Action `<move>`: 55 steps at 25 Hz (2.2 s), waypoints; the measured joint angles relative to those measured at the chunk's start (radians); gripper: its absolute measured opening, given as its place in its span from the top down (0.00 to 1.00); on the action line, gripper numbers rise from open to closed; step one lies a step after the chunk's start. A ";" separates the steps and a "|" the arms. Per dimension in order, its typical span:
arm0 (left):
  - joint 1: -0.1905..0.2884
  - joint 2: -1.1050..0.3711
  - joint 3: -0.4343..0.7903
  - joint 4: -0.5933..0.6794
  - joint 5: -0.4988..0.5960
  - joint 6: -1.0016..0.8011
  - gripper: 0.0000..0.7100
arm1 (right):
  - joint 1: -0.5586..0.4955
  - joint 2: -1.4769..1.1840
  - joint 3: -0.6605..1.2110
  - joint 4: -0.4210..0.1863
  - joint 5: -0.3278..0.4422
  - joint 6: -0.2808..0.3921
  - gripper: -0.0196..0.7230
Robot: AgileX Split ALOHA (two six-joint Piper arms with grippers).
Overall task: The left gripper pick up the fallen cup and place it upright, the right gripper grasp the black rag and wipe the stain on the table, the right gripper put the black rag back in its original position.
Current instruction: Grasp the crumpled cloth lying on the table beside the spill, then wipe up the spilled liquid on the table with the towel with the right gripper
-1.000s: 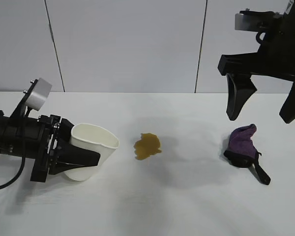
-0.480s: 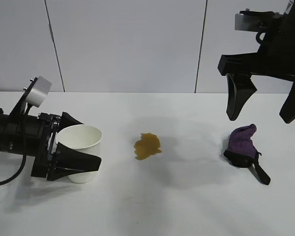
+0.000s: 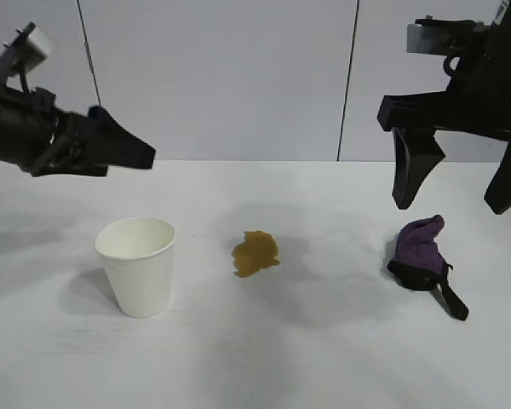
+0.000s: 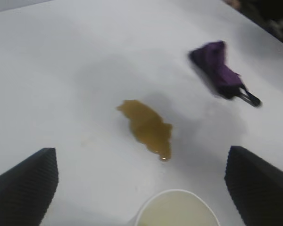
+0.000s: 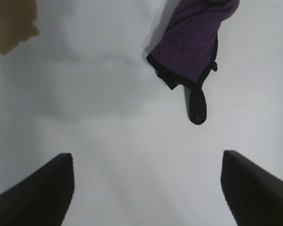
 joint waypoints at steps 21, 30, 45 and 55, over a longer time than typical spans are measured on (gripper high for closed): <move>-0.093 -0.033 -0.244 0.898 0.195 -1.242 0.02 | -0.056 0.177 0.000 -0.094 -0.177 0.132 0.19; -0.093 -0.033 -0.244 0.896 0.210 -1.242 0.02 | -0.073 0.320 -0.048 -0.112 -0.282 0.158 0.22; -0.093 -0.033 -0.244 0.896 0.211 -1.242 0.02 | -0.073 0.458 -0.138 -0.149 -0.263 0.204 0.82; -0.093 -0.033 -0.245 0.896 0.221 -1.242 0.02 | 0.063 0.314 -0.166 0.015 -0.304 0.133 0.82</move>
